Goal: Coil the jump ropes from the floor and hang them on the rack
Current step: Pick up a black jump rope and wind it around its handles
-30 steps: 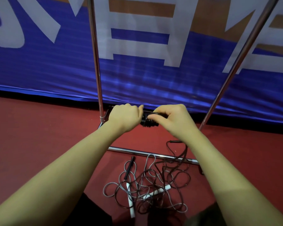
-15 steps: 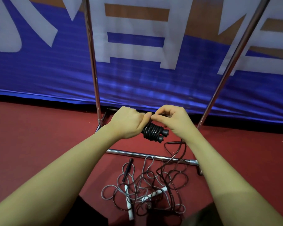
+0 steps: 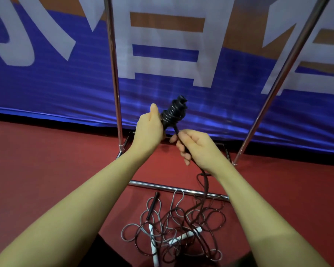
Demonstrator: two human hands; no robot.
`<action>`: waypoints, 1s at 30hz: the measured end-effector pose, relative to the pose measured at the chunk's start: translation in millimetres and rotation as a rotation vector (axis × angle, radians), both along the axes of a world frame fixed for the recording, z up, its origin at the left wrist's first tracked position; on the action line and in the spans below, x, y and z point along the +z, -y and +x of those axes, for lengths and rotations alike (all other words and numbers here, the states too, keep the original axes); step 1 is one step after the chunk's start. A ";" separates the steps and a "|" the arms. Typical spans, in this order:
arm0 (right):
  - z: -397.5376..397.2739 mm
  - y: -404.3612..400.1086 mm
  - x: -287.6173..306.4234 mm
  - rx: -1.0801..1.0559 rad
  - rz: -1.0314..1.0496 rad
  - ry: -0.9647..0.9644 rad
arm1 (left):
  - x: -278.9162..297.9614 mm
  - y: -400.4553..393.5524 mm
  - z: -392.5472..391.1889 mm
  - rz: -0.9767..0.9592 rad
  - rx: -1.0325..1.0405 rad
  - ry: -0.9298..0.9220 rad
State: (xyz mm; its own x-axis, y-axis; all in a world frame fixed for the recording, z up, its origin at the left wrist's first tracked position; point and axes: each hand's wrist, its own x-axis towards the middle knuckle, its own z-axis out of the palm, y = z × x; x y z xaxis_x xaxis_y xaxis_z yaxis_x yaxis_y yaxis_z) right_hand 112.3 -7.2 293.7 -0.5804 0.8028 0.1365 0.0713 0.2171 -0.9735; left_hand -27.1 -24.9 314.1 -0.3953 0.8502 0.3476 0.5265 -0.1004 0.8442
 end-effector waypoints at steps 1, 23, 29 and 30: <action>-2.1 2.9 -0.3 0.015 -0.001 0.019 | -0.5 -1.8 -1.1 -0.032 0.037 -0.015; 12.1 2.1 2.0 -0.174 0.835 0.348 | -29.5 -8.8 -15.3 -0.238 0.215 -0.741; 19.4 -10.2 0.6 -0.341 0.759 0.270 | -30.8 -2.5 -6.6 -0.019 0.028 -0.892; 20.9 -12.2 0.4 -0.348 0.708 0.248 | -30.5 -1.3 -6.3 0.049 -0.003 -0.919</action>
State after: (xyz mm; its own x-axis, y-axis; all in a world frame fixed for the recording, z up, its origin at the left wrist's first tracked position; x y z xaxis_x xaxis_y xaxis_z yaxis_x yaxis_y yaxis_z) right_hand 133.3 4.9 294.1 -0.3944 0.7142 0.5783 0.4424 0.6991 -0.5617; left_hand -33.4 -23.6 283.6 0.0559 0.8269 0.5596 0.9879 -0.1270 0.0889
